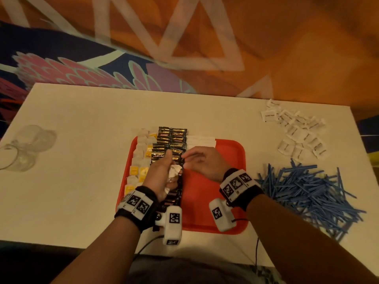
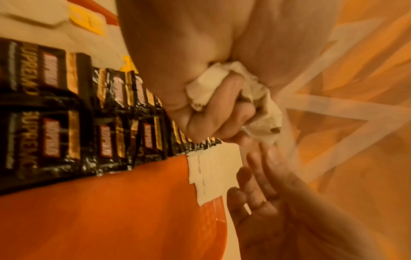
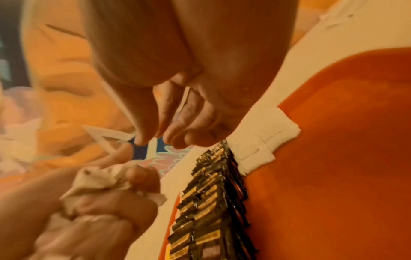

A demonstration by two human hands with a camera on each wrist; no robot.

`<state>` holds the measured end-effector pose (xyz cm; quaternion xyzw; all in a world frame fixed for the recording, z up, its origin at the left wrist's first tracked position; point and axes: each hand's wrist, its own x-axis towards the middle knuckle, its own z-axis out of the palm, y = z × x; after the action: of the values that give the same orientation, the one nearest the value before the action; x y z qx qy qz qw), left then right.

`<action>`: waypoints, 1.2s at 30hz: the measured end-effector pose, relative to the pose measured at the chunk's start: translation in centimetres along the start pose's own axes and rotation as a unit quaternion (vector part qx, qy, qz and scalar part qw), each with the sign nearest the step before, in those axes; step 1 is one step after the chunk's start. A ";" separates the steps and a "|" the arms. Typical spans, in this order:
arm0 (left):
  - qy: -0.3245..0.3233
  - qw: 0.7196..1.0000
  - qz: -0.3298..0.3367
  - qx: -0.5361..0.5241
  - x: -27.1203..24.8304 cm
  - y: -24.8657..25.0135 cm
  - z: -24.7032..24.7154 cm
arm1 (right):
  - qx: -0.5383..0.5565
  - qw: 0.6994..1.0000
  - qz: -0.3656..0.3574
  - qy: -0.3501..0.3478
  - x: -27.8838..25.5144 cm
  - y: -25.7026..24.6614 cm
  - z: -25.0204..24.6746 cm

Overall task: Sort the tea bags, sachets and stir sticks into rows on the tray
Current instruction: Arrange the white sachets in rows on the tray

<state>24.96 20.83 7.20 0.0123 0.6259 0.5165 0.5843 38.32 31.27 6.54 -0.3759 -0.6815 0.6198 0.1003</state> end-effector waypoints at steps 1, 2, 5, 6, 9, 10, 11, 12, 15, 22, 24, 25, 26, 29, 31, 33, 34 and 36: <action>-0.015 1.000 -0.003 -0.009 -0.1 0.1 0.5 | -0.015 0.999 -0.016 -0.025 -0.5 -0.3 -0.1; -0.032 0.999 -0.006 -0.019 -0.2 0.2 1.0 | -0.038 0.998 -0.029 -0.041 -1.0 -0.5 -0.2; -0.068 0.997 -0.017 -0.023 -0.5 0.5 2.1 | -0.085 0.995 -0.053 -0.006 -2.2 -1.1 -0.4; -0.075 0.997 -0.023 -0.018 -0.5 0.6 2.4 | -0.083 0.995 -0.052 0.017 -2.6 -1.4 -0.5; -0.080 0.996 -0.033 0.001 -0.8 0.7 3.2 | -0.068 0.995 -0.047 0.050 -3.5 -1.6 -1.1; -0.081 0.996 -0.030 0.004 -1.0 0.8 3.5 | -0.063 0.995 -0.049 0.058 -3.7 -1.6 -1.3; -0.082 0.996 -0.025 0.009 -1.2 0.8 3.7 | -0.056 0.995 -0.051 0.071 -3.9 -1.6 -1.5; -0.083 0.996 -0.019 0.016 -1.4 0.8 3.8 | -0.049 0.993 -0.052 0.089 -4.1 -1.5 -1.7; -0.062 0.997 0.022 0.036 -2.0 0.6 4.1 | -0.002 0.986 -0.034 0.166 -4.0 -1.1 -2.3; -0.009 0.974 0.181 0.134 -2.3 0.1 5.3 | 0.115 0.970 0.053 0.209 -4.3 -1.7 -2.5; -0.005 0.968 0.215 0.129 -2.2 0.4 5.6 | 0.135 0.970 0.069 0.191 -4.5 -2.0 -2.4; 0.000 0.969 0.218 0.118 -2.1 0.5 5.6 | 0.162 0.966 0.079 0.184 -4.6 -2.1 -2.4; 0.006 0.971 0.215 0.108 -1.9 0.6 5.6 | 0.201 0.958 0.096 0.178 -4.7 -2.1 -2.5; 0.011 0.972 0.209 0.111 -1.6 0.7 5.4 | 0.288 0.935 0.131 0.157 -4.9 -2.2 -2.8; 0.002 0.966 0.217 0.142 -1.7 0.8 5.2 | 0.218 0.958 0.105 0.156 -4.7 -1.9 -2.9; -0.016 0.960 0.221 0.174 -1.8 0.9 5.1 | 0.143 0.975 0.066 0.158 -4.5 -1.9 -2.9; -0.024 0.958 0.221 0.180 -1.8 0.8 5.0 | 0.136 0.975 0.059 0.165 -4.3 -1.9 -2.8; -0.031 0.962 0.212 0.170 -1.9 0.7 5.0 | 0.156 0.969 0.068 0.181 -3.9 -1.7 -2.8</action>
<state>28.88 23.11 10.09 0.2600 0.6687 0.5144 0.4698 42.08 31.01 9.99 -0.5071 -0.5200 0.6451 0.2373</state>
